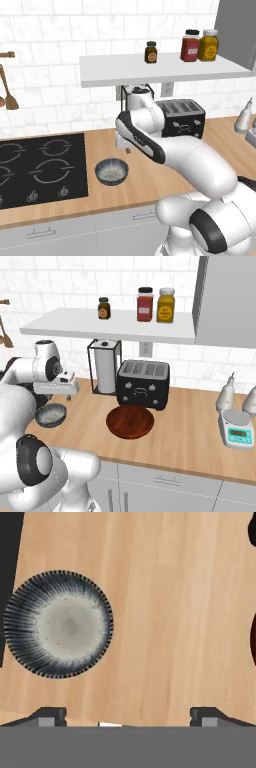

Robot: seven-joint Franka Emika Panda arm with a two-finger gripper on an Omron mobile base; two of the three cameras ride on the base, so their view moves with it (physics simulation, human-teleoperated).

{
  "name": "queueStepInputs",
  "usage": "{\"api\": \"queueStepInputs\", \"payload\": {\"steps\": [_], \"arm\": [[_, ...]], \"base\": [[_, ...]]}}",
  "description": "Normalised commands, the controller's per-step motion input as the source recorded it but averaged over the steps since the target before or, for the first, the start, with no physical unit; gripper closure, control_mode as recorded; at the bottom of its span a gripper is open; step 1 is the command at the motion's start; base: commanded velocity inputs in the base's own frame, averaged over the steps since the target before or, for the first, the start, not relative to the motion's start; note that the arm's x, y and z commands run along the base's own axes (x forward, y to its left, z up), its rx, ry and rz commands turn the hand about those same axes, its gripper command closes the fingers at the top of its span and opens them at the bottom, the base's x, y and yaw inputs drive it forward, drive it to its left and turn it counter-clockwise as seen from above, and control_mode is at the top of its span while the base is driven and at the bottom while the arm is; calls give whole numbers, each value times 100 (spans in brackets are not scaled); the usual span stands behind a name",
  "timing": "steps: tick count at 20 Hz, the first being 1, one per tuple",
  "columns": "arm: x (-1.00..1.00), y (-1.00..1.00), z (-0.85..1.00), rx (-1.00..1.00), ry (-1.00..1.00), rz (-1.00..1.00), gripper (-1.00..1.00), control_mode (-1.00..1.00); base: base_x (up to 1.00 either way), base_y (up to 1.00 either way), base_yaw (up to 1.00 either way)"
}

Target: Pick up the bowls on the counter and stack them on top of one another in the open cabinet. Place the smaller bowl on top of the larger bowl.

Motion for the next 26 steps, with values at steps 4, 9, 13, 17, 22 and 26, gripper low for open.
{"api": "queueStepInputs", "payload": {"steps": [4, 9, 13, 17, 22, 26], "arm": [[4, 29, -82, 0, 16, 0, -100, -100], [5, 16, -51, 0, 3, 0, -100, -100], [8, 8, -55, 4, 0, 0, -100, -100], [24, 1, -56, 3, -1, 0, -100, -100], [29, 13, -31, 0, -1, 0, -100, -100], [18, 19, -8, 0, -2, 0, -100, -100]], "base": [[0, 0, 0], [0, 0, 0], [0, 0, 0], [0, 0, 0], [0, 0, 0], [0, 0, 0]]}}
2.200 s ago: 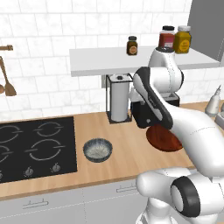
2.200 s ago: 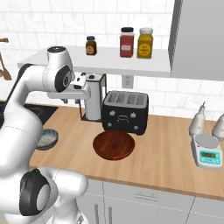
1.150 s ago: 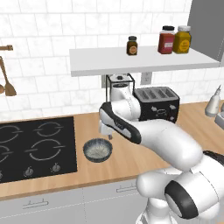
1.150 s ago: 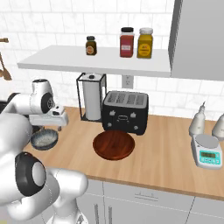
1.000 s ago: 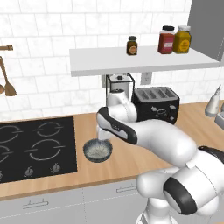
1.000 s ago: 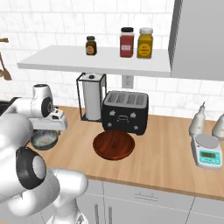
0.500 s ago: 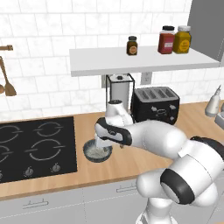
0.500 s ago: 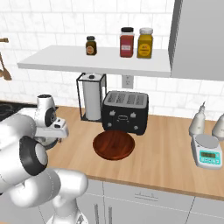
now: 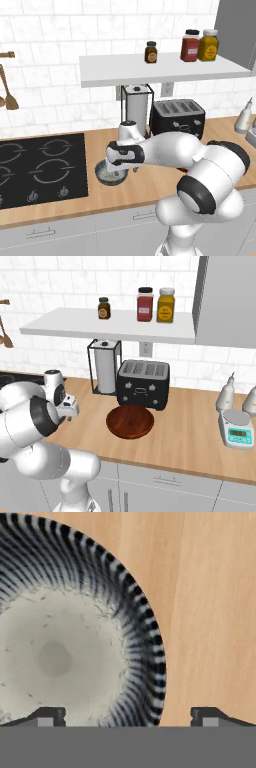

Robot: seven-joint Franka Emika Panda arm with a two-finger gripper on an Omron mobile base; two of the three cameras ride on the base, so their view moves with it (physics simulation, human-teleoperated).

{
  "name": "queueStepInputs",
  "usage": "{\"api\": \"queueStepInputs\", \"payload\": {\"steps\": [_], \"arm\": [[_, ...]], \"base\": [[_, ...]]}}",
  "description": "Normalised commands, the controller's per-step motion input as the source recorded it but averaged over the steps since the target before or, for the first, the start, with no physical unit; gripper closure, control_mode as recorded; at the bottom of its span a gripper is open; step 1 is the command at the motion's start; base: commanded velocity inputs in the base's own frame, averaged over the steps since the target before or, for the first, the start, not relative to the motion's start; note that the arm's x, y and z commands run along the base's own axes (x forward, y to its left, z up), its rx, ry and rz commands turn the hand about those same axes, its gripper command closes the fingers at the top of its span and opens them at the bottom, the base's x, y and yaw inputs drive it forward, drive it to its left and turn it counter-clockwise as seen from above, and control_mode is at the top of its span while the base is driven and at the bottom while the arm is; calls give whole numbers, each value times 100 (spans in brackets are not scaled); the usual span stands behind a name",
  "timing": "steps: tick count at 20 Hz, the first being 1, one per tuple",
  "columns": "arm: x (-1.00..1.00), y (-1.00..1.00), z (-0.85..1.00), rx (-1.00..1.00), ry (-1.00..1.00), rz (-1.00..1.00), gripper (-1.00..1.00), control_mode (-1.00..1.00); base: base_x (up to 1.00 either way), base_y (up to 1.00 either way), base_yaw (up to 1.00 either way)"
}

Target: Pick up the bowls on the counter and stack them on top of one another in the open cabinet. Place the smaller bowl on top of the larger bowl.

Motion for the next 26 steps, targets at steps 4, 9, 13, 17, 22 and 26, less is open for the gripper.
{"api": "queueStepInputs", "payload": {"steps": [4, 9, 13, 17, 22, 26], "arm": [[10, 6, -17, 0, -9, 0, -100, -100], [0, 0, -5, 0, -5, 0, 100, -100], [0, 0, 0, 0, 0, 0, 100, -100], [-9, -24, 32, 4, -12, -2, 100, -100], [-28, -61, 77, 12, -24, -10, 100, -100], [-31, -85, 93, 15, -23, -18, 100, -100]], "base": [[0, 0, 0], [0, 0, 0], [0, 0, 0], [0, 0, 0], [0, 0, 0], [0, 0, 0]]}}
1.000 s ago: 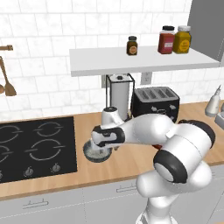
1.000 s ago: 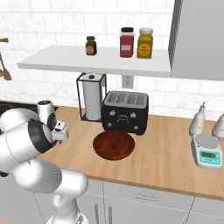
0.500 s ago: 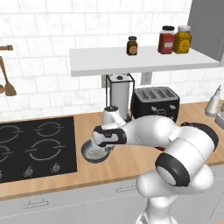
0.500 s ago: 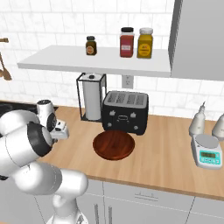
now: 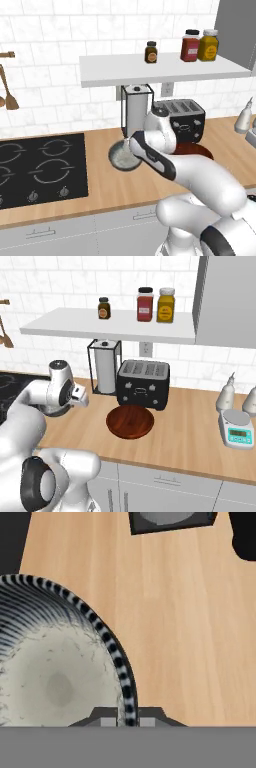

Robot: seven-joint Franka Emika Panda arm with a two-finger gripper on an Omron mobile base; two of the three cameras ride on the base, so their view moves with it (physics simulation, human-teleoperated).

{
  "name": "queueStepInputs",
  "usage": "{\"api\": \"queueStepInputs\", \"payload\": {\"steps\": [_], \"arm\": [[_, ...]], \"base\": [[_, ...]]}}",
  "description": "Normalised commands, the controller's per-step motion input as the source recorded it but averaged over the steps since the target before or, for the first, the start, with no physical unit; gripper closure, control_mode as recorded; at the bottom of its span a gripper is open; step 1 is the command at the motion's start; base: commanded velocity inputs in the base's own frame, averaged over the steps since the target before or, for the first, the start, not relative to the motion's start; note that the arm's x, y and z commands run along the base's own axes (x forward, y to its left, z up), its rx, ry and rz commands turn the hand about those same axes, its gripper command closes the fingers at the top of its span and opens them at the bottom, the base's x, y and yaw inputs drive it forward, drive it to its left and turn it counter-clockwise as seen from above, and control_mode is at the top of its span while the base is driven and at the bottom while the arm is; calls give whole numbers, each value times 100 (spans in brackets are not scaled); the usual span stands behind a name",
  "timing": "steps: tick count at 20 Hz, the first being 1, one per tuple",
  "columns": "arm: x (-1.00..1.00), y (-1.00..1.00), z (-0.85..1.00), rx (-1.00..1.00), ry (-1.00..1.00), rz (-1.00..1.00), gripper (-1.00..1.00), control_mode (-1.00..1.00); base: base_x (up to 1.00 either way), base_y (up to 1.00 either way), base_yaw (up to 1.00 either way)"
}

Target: Pick up the bowls on the counter and stack them on top of one another in the open cabinet. Place the smaller bowl on top of the larger bowl.

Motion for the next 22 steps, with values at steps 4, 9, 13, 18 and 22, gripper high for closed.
{"api": "queueStepInputs", "payload": {"steps": [4, 9, 13, 18, 22], "arm": [[-35, -100, 48, 10, -13, -24, 100, -100], [-13, -100, 23, 8, -3, -29, 100, -100], [0, -100, 40, 13, 3, -31, 100, -100], [3, -100, 44, 25, 19, -28, 100, -100], [11, -81, 10, 14, 14, -10, 100, -100]], "base": [[0, 0, 0], [0, 0, 0], [0, 0, 0], [0, 0, 0], [0, 0, 0]]}}
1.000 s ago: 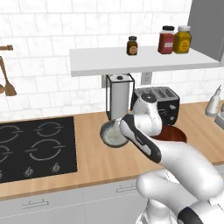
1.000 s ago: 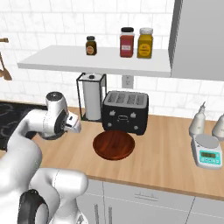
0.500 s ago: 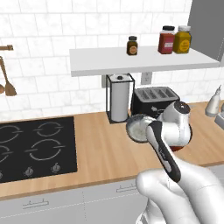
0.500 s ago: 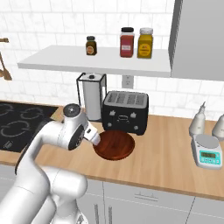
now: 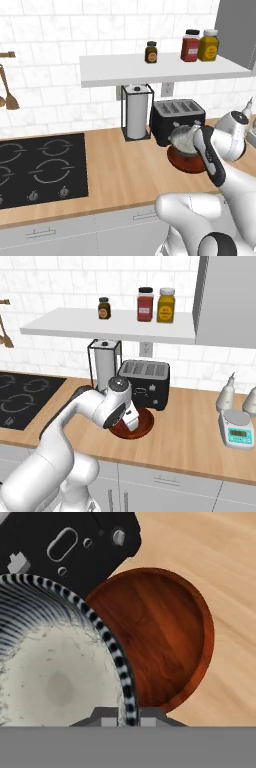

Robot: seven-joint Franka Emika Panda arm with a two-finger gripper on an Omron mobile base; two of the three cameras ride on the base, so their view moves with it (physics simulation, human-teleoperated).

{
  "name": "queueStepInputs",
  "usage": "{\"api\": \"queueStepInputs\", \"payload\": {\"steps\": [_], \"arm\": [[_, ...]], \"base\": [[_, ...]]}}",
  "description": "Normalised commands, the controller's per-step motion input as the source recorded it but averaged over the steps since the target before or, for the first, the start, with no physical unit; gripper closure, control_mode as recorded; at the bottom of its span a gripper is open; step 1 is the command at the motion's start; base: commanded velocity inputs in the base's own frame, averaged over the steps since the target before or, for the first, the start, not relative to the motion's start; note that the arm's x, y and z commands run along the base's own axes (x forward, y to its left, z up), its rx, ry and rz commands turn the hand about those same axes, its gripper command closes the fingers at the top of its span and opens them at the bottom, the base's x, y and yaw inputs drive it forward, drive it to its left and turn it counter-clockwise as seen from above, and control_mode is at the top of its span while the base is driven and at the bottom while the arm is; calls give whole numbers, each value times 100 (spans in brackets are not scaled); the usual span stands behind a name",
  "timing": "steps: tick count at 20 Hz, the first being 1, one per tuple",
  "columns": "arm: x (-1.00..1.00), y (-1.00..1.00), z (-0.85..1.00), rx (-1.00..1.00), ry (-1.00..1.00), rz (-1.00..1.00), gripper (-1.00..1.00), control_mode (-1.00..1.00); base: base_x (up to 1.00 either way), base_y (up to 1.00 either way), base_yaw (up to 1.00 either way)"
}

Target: Pick up the bowls on the counter and stack them on top of one another in the open cabinet. Place the smaller bowl on top of the larger bowl.

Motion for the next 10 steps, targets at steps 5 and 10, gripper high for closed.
{"api": "queueStepInputs", "payload": {"steps": [5, 10], "arm": [[5, -21, -30, 0, 4, 0, 100, -100], [12, -24, -46, 0, 6, 0, 100, -100]], "base": [[0, 0, 0], [0, 0, 0]]}}
